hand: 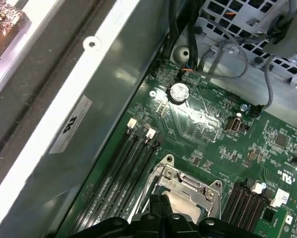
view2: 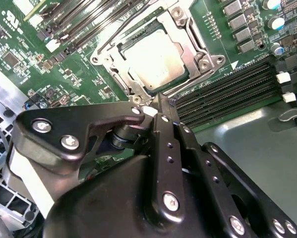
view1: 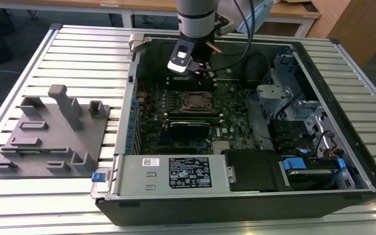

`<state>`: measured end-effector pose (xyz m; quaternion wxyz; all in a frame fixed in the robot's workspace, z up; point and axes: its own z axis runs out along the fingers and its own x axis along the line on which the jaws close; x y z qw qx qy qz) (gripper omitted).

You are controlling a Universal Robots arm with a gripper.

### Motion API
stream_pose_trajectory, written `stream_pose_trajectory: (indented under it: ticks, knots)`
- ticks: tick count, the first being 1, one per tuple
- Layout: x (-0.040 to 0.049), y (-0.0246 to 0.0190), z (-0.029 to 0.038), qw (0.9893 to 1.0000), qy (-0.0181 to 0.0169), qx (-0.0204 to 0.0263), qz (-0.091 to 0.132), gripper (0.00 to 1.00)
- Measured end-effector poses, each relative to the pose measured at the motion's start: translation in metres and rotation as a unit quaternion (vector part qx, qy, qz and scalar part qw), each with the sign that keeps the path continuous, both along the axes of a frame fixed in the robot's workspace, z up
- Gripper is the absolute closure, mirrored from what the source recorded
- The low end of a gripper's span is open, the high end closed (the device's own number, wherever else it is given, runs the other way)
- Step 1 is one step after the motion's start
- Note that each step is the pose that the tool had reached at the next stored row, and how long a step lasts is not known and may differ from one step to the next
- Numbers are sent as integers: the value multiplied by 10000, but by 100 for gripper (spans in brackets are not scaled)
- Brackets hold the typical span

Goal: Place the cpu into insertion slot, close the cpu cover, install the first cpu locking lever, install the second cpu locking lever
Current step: 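Install the first cpu locking lever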

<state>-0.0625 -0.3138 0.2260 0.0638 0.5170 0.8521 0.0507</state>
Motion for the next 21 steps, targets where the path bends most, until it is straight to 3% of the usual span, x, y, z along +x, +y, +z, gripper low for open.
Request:
stream_pose_trajectory:
  ticks: [4,6,11,13,21]
  knots:
    - [2,0,-1,9999,0,-10,169,90]
    - [3,-1,-1,9997,0,-36,231,90]
    - [3,-12,-2,9993,3,-183,315,90]
    - [2,-26,-1,9992,5,-223,332,90]
    - [3,-75,-4,9986,3,-275,445,90]
